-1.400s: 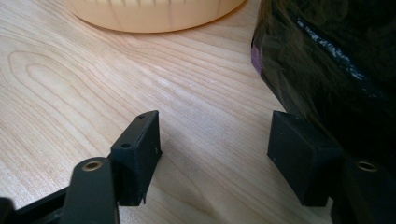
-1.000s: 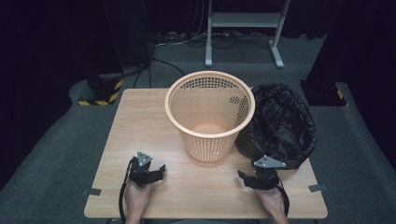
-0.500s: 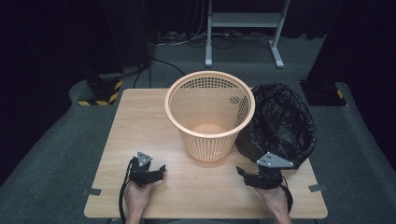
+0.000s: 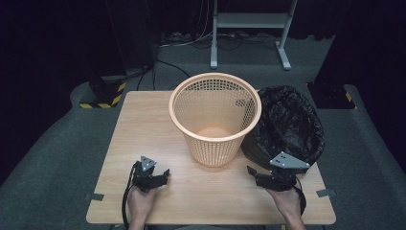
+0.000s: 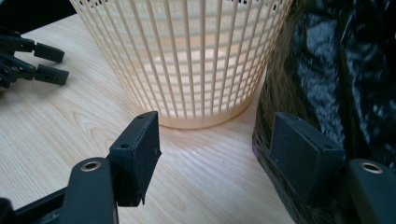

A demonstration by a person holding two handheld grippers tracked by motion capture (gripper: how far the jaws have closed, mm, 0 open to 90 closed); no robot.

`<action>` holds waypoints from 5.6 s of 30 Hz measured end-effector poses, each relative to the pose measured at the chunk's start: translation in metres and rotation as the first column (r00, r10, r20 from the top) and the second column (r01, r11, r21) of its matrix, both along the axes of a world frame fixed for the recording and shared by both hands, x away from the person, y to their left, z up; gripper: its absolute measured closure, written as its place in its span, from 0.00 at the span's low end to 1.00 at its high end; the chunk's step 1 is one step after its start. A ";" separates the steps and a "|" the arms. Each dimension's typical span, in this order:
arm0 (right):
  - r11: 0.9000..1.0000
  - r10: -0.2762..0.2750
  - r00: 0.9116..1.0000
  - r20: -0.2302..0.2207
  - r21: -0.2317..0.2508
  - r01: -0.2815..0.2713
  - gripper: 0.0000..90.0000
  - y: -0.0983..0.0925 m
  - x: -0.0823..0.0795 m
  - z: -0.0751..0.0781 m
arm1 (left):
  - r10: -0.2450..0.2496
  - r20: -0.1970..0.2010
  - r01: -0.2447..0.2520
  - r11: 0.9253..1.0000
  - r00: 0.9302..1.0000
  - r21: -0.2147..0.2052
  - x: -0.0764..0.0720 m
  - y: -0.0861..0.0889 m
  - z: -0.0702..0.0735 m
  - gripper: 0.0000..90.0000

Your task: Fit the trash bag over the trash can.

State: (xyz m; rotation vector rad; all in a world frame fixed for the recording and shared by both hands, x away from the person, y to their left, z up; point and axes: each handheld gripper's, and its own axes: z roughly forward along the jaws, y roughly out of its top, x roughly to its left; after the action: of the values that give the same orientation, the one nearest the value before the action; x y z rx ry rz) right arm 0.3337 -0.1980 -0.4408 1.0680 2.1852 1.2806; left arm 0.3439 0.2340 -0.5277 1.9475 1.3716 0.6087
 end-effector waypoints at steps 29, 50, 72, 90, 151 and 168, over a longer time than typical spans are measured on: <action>0.998 -0.044 0.998 0.046 0.040 0.042 0.41 -0.018 0.014 0.036 | 0.004 0.000 -0.004 1.000 1.000 -0.009 0.000 0.000 0.000 0.27; 0.993 -0.110 0.993 0.037 0.052 0.108 0.42 -0.039 0.029 0.051 | 0.002 0.001 -0.002 1.000 1.000 -0.003 0.000 0.000 0.000 0.27; 0.986 -0.169 0.985 0.021 0.010 0.169 0.38 -0.057 0.057 0.061 | -0.001 0.001 0.001 1.000 1.000 -0.001 0.000 0.000 0.000 0.27; 0.981 -0.189 0.981 -0.038 -0.044 0.187 0.32 -0.060 0.089 0.065 | -0.004 0.001 0.004 1.000 1.000 0.000 0.000 0.000 0.000 0.27; 0.934 -0.318 0.877 -0.360 -0.280 0.223 0.22 -0.057 0.188 -0.023 | 0.001 0.002 -0.001 1.000 1.000 -0.002 -0.001 0.000 0.000 0.28; 0.919 -0.346 0.859 -0.378 -0.320 0.230 0.49 -0.058 0.188 -0.053 | 0.003 0.003 -0.003 1.000 1.000 -0.003 -0.001 0.000 0.000 0.29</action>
State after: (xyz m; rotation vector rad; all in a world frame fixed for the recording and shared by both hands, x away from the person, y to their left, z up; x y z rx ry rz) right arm 0.5216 -0.2562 -0.4936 1.6096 2.2895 0.6371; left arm 0.3428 0.2338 -0.5276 1.9418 1.3729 0.6100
